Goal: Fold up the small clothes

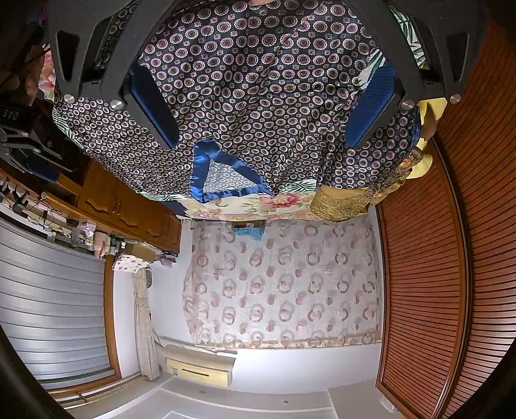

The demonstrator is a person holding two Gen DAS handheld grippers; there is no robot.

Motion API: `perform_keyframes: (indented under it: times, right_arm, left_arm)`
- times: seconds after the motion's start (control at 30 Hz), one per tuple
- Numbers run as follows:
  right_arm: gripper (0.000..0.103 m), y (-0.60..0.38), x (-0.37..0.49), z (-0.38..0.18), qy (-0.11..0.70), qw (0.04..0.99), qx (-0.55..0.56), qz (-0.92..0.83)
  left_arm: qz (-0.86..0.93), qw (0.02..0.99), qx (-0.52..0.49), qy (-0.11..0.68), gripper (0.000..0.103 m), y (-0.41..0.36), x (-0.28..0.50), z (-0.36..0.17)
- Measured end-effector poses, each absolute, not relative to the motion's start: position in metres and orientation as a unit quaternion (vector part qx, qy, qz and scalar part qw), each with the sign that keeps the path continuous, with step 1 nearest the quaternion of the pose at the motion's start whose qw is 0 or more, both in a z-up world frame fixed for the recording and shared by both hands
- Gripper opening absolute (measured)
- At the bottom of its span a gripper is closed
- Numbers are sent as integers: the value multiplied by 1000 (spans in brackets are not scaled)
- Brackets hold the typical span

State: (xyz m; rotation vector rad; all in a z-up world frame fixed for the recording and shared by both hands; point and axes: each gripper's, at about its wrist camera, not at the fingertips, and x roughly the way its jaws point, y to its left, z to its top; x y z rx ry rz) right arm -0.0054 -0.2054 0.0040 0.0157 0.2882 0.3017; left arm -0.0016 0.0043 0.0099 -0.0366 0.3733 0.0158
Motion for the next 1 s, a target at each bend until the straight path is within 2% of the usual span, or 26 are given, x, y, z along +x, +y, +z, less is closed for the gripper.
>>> perform_keyframes:
  times: [1.0]
  right_arm:
    - [103,-183,40,-12,193,949,-21,247]
  left_arm:
    - [79,962,-41,257,103,134,7,-32]
